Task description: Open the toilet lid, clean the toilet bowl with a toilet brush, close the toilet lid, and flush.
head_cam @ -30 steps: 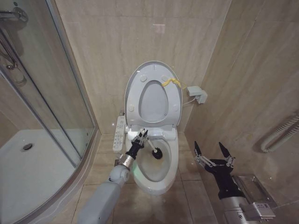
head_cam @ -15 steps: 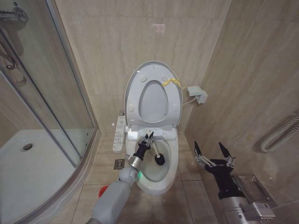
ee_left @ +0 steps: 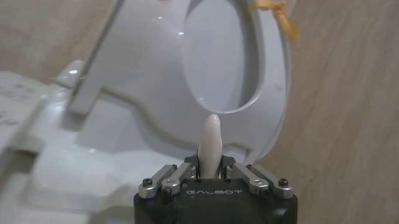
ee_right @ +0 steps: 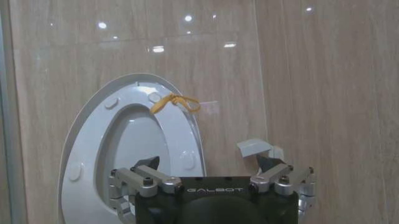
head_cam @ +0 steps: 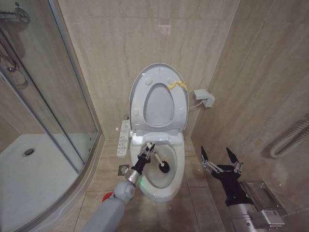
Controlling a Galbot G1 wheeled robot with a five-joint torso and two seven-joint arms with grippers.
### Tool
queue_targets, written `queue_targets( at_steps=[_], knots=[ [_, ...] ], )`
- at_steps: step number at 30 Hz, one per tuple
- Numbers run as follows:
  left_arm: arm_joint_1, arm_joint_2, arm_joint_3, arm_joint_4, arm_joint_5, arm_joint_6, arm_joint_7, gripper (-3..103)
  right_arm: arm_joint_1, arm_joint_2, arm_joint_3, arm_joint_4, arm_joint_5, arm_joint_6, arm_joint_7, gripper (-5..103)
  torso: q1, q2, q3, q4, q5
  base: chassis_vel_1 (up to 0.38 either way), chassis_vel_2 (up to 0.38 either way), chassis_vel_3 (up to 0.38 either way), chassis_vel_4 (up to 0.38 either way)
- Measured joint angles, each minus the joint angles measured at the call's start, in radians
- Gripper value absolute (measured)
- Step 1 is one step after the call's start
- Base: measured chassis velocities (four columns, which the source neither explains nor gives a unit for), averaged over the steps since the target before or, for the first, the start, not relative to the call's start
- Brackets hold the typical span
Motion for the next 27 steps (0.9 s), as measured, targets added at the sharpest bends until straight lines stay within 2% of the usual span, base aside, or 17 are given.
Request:
queue_targets(
  at_steps=[3,7,11,12,15,18,22,24,26,27],
  knots=[
    [0.037,0.019,-0.007,-0.046,-0.009,0.028,-0.062,22,0.000,0.000,0.000,0.000,0.000,0.000,0.000,100,0.000,0.000,0.000,-0.0001,0.0000,0.000,0.000,0.000,0.000],
    [0.064,0.028,-0.009,-0.086,-0.048,0.052,-0.108,22,0.000,0.000,0.000,0.000,0.000,0.000,0.000,100,0.000,0.000,0.000,0.0000,0.0000,0.000,0.000,0.000,0.000],
    [0.096,0.024,-0.012,-0.140,-0.153,0.090,-0.191,22,0.000,0.000,0.000,0.000,0.000,0.000,0.000,100,0.000,0.000,0.000,-0.0001,0.0002,0.000,0.000,0.000,0.000],
    [0.096,0.024,-0.012,-0.140,-0.153,0.090,-0.191,22,0.000,0.000,0.000,0.000,0.000,0.000,0.000,100,0.000,0.000,0.000,-0.0001,0.0002,0.000,0.000,0.000,0.000],
    [0.102,0.005,-0.012,-0.156,-0.238,0.094,-0.211,22,0.000,0.000,0.000,0.000,0.000,0.000,0.000,100,0.000,0.000,0.000,0.0000,0.0001,0.000,0.000,0.000,0.000],
    [0.097,-0.012,-0.012,-0.159,-0.281,0.085,-0.215,22,0.000,0.000,0.000,0.000,0.000,0.000,0.000,100,0.000,0.000,0.000,0.0000,0.0003,0.000,0.000,0.000,0.000],
    [0.080,-0.027,-0.013,-0.129,-0.265,0.066,-0.212,22,0.000,0.000,0.000,0.000,0.000,0.000,0.000,100,0.000,0.000,0.000,-0.0004,0.0002,0.000,0.000,0.000,0.000],
    [0.060,-0.040,-0.016,-0.072,-0.191,0.047,-0.203,22,0.000,0.000,0.000,0.000,0.000,0.000,0.000,100,0.000,0.000,0.000,-0.0003,0.0001,0.000,0.000,0.000,0.000],
    [0.045,-0.048,-0.025,-0.015,-0.077,0.021,-0.187,22,0.000,0.000,0.000,0.000,0.000,0.000,0.000,100,0.000,0.000,0.000,-0.0002,0.0002,0.000,0.000,0.000,0.000],
    [0.045,-0.048,-0.025,-0.015,-0.077,0.021,-0.187,22,0.000,0.000,0.000,0.000,0.000,0.000,0.000,100,0.000,0.000,0.000,-0.0002,0.0002,0.000,0.000,0.000,0.000]
  ],
)
